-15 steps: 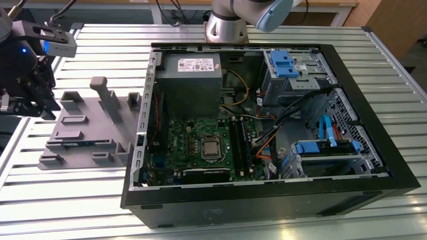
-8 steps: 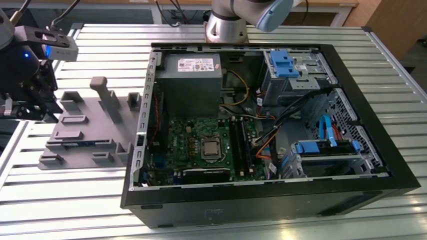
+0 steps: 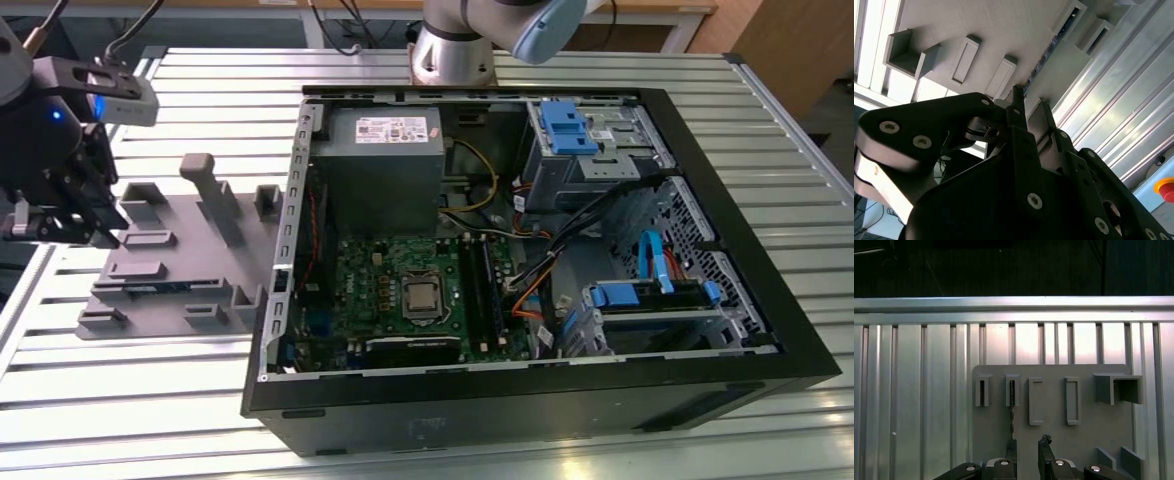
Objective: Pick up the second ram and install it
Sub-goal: 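Pick up the second ram and move it above second insertion slot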
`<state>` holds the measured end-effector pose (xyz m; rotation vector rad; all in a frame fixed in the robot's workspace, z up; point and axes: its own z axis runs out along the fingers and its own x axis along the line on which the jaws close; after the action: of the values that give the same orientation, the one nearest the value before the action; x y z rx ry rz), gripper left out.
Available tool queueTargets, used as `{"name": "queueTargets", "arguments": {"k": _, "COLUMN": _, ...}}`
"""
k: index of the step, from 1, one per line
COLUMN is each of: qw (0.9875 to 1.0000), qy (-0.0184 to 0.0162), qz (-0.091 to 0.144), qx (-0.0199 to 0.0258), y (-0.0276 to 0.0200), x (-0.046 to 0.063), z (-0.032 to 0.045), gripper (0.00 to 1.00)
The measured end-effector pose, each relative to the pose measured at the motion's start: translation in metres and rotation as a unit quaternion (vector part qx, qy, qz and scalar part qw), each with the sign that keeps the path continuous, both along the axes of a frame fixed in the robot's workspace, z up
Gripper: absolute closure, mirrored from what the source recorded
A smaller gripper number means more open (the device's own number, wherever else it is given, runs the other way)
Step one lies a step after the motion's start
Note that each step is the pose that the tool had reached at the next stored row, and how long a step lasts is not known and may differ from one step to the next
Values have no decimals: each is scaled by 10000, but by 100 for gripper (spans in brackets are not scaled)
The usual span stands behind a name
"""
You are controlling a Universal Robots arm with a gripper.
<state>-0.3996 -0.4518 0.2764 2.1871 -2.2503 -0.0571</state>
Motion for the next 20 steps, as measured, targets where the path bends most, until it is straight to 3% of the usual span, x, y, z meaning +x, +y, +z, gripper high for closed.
{"name": "queueTargets", "arguments": {"k": 20, "qw": 10000, "qy": 1, "qz": 1, "qx": -1, "y": -6, "x": 1, "z": -73, "gripper": 69}}
